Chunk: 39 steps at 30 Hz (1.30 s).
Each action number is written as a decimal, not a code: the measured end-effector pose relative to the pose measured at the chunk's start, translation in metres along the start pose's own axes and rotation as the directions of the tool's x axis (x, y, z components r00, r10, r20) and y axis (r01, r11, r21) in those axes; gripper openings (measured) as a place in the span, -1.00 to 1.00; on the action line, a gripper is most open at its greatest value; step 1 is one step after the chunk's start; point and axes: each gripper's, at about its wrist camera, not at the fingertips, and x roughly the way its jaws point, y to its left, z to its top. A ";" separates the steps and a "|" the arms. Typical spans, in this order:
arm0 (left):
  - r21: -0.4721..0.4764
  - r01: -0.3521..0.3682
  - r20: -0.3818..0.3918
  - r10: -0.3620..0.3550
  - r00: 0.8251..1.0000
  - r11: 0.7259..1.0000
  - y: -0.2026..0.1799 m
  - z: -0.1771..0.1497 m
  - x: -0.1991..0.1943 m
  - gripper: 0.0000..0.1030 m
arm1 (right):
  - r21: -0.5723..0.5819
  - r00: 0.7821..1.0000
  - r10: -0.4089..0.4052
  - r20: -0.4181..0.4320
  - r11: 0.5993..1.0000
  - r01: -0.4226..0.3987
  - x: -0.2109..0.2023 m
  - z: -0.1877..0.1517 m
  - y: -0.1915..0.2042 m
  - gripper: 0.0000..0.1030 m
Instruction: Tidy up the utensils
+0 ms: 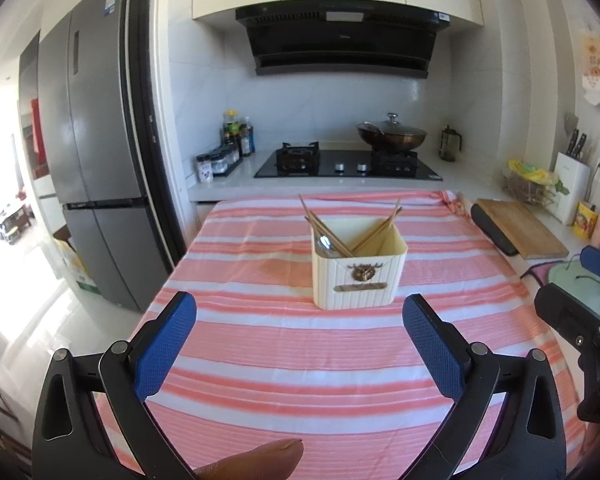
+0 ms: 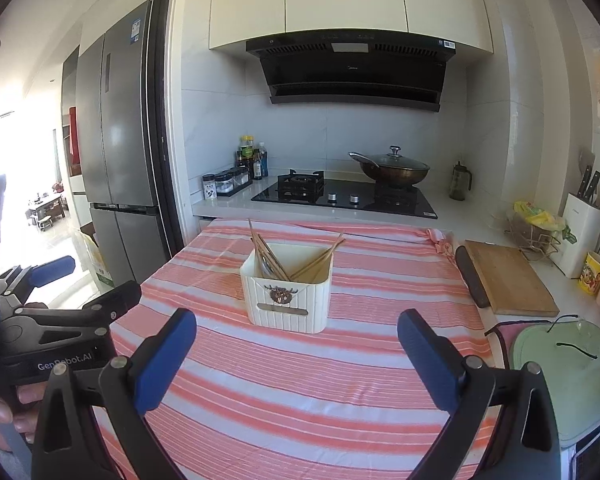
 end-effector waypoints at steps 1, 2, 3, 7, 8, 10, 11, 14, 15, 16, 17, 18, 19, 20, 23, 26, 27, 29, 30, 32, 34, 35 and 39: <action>-0.001 0.004 0.000 -0.004 1.000 1.000 0.000 0.000 -0.001 0.99 | 0.000 1.000 0.003 0.002 1.000 -0.003 -0.001 0.000 0.001 0.99; -0.002 0.008 0.000 -0.008 1.000 1.000 0.001 0.001 -0.002 0.99 | -0.001 1.000 0.006 0.003 1.000 -0.006 -0.003 0.000 0.002 0.99; -0.002 0.010 0.002 -0.010 1.000 1.000 0.000 0.001 -0.003 0.99 | -0.003 1.000 0.010 0.004 1.000 -0.010 -0.003 0.000 0.004 0.99; 0.005 0.003 0.007 -0.003 1.000 1.000 0.000 0.001 -0.007 0.99 | -0.019 1.000 0.015 0.004 1.000 -0.015 -0.005 0.000 0.009 0.99; 0.004 0.004 0.006 -0.004 1.000 1.000 0.000 0.001 -0.008 0.99 | -0.021 1.000 0.017 0.004 1.000 -0.017 -0.005 0.000 0.010 0.99; 0.002 0.002 0.005 -0.002 1.000 1.000 0.001 0.001 -0.010 0.99 | -0.022 1.000 0.020 0.003 1.000 -0.020 -0.006 0.001 0.012 0.99; 0.003 -0.001 0.005 0.001 1.000 1.000 0.002 0.001 -0.010 0.99 | -0.022 1.000 0.020 0.002 1.000 -0.020 -0.006 0.001 0.013 0.99; 0.000 -0.006 0.001 0.006 1.000 1.000 0.003 0.001 -0.010 0.99 | -0.025 1.000 0.016 0.000 1.000 -0.016 -0.007 0.000 0.014 0.99; -0.001 -0.003 0.000 0.003 1.000 1.000 0.003 0.000 -0.010 0.99 | -0.026 1.000 0.015 0.000 1.000 -0.015 -0.007 0.000 0.015 0.99; -0.002 -0.001 -0.001 0.001 1.000 1.000 0.004 0.001 -0.010 0.99 | -0.026 1.000 0.015 0.001 1.000 -0.015 -0.007 0.000 0.015 0.99; -0.002 -0.001 -0.002 0.001 1.000 1.000 0.005 0.001 -0.009 0.99 | -0.026 1.000 0.015 0.000 1.000 -0.015 -0.007 0.001 0.015 0.99; -0.002 -0.001 -0.002 0.001 1.000 1.000 0.004 0.001 -0.010 0.99 | -0.026 1.000 0.015 0.000 1.000 -0.015 -0.007 0.001 0.015 0.99; 0.000 -0.002 -0.002 0.002 1.000 1.000 0.004 0.001 -0.010 0.99 | -0.027 1.000 0.015 0.002 1.000 -0.015 -0.008 0.001 0.015 0.99; -0.001 -0.003 -0.002 0.003 1.000 1.000 0.004 0.001 -0.010 0.99 | -0.027 1.000 0.015 0.003 1.000 -0.015 -0.008 0.001 0.016 0.99; 0.002 -0.008 -0.003 0.008 1.000 1.000 0.004 0.000 -0.010 0.99 | -0.033 1.000 0.011 0.005 0.999 -0.011 -0.010 0.001 0.018 0.99; 0.002 -0.008 -0.003 0.008 1.000 1.000 0.004 0.000 -0.011 0.99 | -0.037 1.000 0.009 0.006 0.999 -0.008 -0.012 0.001 0.019 0.99; 0.001 -0.007 -0.003 0.007 1.000 1.000 0.004 0.000 -0.011 0.99 | -0.038 1.000 0.008 0.006 0.999 -0.007 -0.012 0.001 0.019 0.99; -0.003 -0.003 -0.002 0.003 1.000 1.000 0.005 0.000 -0.011 0.99 | -0.038 1.000 0.008 0.006 0.999 -0.008 -0.012 0.001 0.019 0.99; -0.004 -0.001 -0.001 0.001 1.000 1.000 0.005 0.000 -0.011 0.99 | -0.038 1.000 0.009 0.006 0.999 -0.009 -0.012 0.001 0.019 0.99; -0.003 -0.003 0.001 0.003 1.000 1.000 0.005 0.000 -0.012 0.99 | -0.038 1.000 0.009 0.007 0.999 -0.009 -0.012 0.001 0.019 0.99; -0.003 -0.004 0.002 0.004 1.000 1.000 0.005 0.000 -0.013 0.99 | -0.038 1.000 0.008 0.005 0.999 -0.007 -0.012 0.001 0.019 0.99; -0.003 -0.004 0.001 0.004 1.000 1.000 0.005 0.000 -0.013 0.99 | -0.038 1.000 0.007 0.006 0.999 -0.006 -0.012 0.001 0.019 0.99; 0.000 -0.004 0.002 0.004 1.000 1.000 0.004 0.000 -0.013 0.99 | -0.038 1.000 0.008 0.005 0.999 -0.008 -0.012 0.001 0.019 0.99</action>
